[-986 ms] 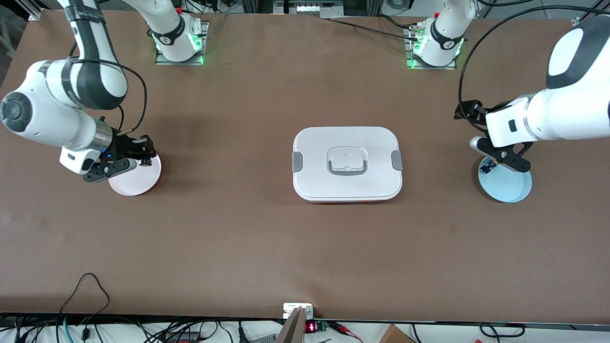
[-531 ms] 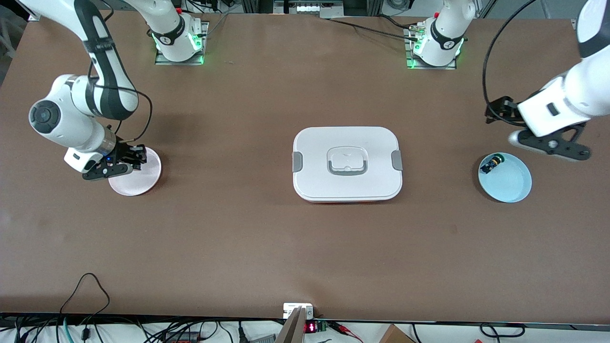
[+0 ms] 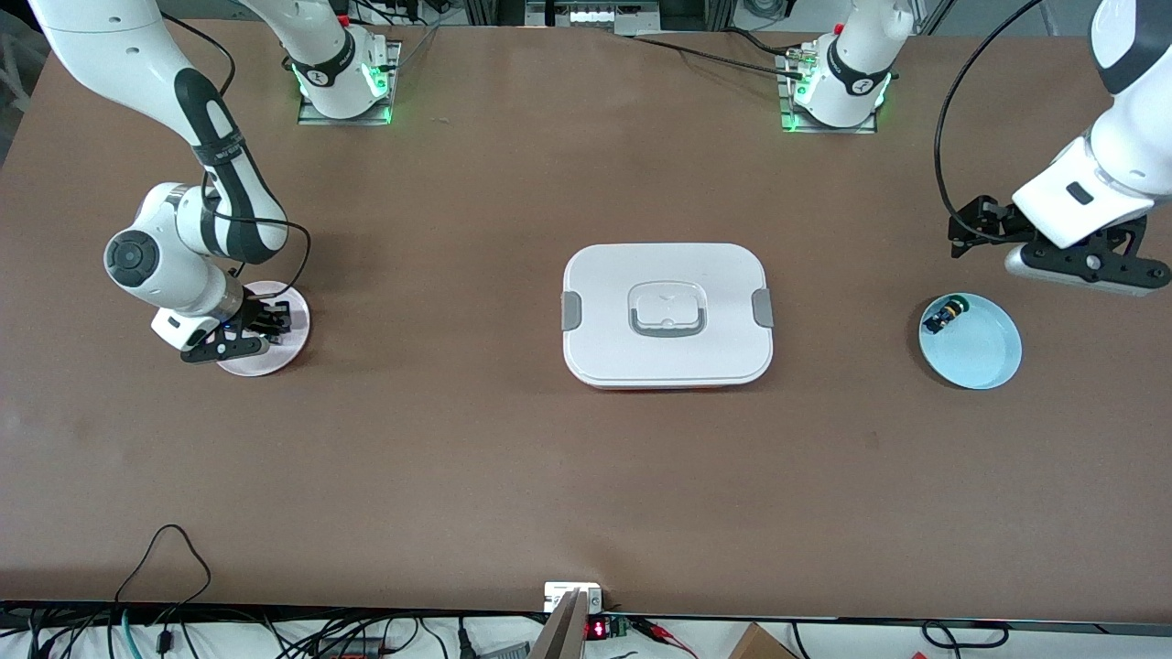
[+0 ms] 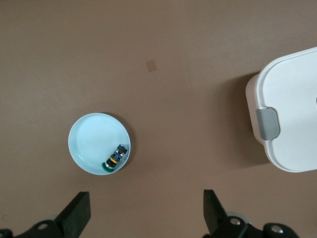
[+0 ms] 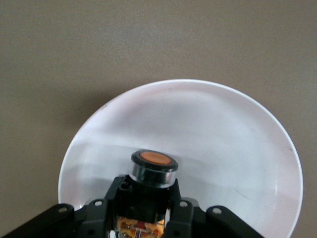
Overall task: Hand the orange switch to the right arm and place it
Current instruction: 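Lower the switch onto the white dish and open the right gripper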
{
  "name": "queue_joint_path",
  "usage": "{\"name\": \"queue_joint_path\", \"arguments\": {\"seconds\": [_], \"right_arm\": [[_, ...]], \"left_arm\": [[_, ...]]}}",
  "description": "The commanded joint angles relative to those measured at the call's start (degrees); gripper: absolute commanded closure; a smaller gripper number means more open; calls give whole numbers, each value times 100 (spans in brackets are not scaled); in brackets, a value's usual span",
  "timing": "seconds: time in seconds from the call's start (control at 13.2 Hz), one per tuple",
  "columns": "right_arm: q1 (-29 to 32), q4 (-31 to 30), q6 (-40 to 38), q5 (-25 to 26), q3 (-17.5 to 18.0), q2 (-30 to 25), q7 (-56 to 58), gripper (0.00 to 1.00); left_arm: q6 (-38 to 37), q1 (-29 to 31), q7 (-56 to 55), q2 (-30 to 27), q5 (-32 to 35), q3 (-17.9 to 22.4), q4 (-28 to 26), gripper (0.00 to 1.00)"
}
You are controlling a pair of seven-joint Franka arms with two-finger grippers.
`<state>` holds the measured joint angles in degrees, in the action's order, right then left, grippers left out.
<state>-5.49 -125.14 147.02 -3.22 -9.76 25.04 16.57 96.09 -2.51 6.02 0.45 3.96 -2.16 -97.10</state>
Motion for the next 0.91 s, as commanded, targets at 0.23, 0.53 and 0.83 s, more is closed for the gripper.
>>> {"name": "queue_joint_path", "arguments": {"seconds": [0.23, 0.53, 0.83], "right_arm": [[162, 235, -627, -12, 185, -454, 171, 0], [75, 429, -1673, -30, 202, -1420, -30, 0], [-5, 1621, -3569, 23, 211, -1836, -286, 0]], "left_arm": [[41, -144, -329, -159, -80, 111, -178, 0], [-99, -136, -338, -159, -89, 67, -99, 0], [-108, -136, -364, -159, -80, 58, -90, 0]]}}
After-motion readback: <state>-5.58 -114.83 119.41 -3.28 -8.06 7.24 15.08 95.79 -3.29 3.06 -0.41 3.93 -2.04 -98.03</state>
